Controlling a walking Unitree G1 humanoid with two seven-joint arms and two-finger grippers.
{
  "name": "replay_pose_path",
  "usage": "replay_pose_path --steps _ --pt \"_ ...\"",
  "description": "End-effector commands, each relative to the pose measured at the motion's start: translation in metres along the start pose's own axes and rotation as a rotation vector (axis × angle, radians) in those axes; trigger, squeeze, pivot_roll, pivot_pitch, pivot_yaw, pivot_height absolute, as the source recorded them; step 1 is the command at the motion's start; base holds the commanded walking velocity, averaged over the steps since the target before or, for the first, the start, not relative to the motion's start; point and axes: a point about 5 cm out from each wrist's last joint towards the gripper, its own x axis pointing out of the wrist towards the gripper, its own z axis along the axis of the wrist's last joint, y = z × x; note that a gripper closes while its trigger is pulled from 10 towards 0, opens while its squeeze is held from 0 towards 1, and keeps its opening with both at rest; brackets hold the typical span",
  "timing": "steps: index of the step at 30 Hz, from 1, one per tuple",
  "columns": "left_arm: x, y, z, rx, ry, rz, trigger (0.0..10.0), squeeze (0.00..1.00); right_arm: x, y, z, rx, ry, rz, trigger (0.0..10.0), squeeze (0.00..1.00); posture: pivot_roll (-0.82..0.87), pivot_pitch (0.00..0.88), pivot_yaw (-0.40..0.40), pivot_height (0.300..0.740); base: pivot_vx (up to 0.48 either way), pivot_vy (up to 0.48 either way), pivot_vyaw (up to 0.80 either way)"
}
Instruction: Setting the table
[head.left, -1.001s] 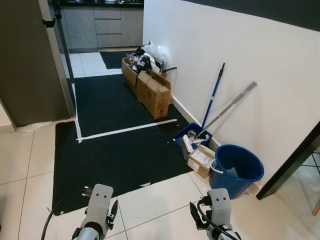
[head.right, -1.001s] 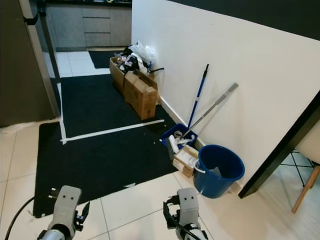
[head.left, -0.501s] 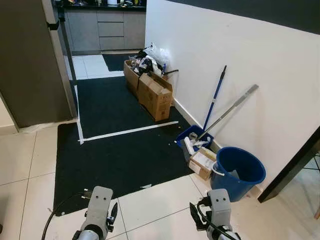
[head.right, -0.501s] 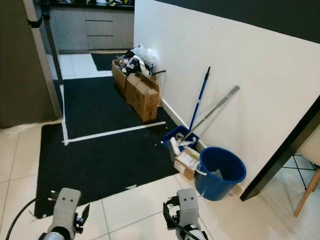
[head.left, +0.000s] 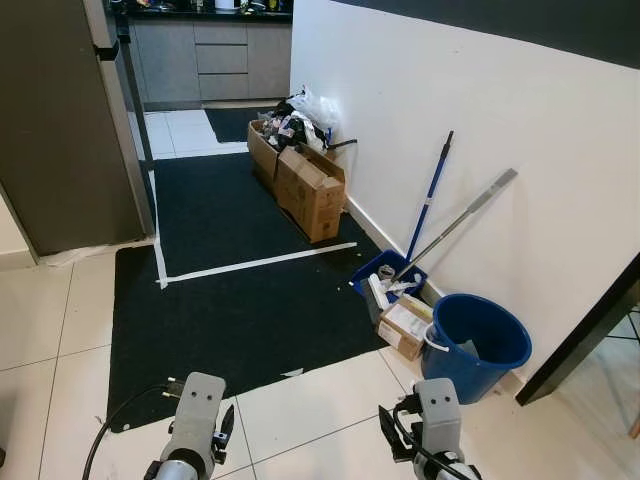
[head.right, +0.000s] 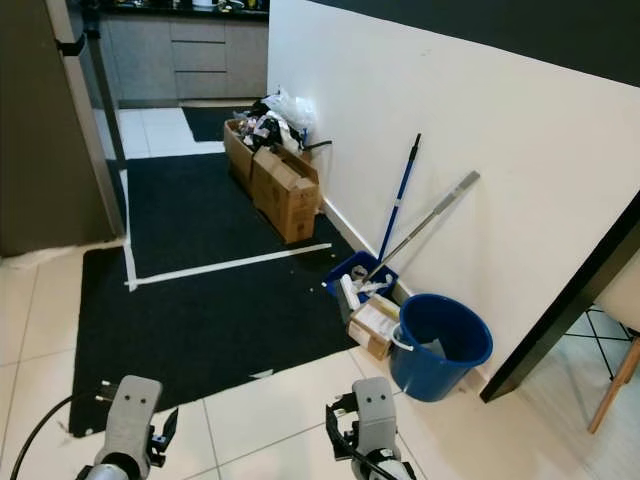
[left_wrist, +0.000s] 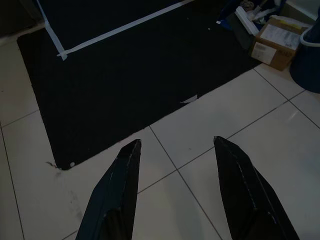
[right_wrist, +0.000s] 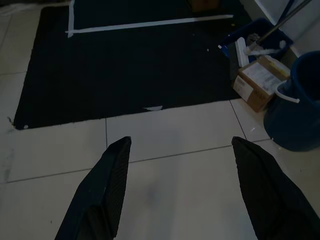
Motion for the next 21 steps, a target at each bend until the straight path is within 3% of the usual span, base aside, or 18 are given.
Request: replay_pose_path --steps 1,21 --pt "-0.0019 -0.0026 -0.0057 0.006 0.02 -0.017 10.0 0.0 -0.0042 -0.0037 -0.0042 -0.005 0.006 -0.016 10.0 0.0 0.09 0.025 0.026 0.74 0.0 0.0 0.0" --pt "-0.0032 -0.0045 -0.0086 0.011 0.028 -0.026 10.0 0.0 -0.0055 -0.0021 -0.0076 -0.015 0.019 -0.006 10.0 0.0 0.09 0.017 0.021 0.74 0.0 0.0 0.0"
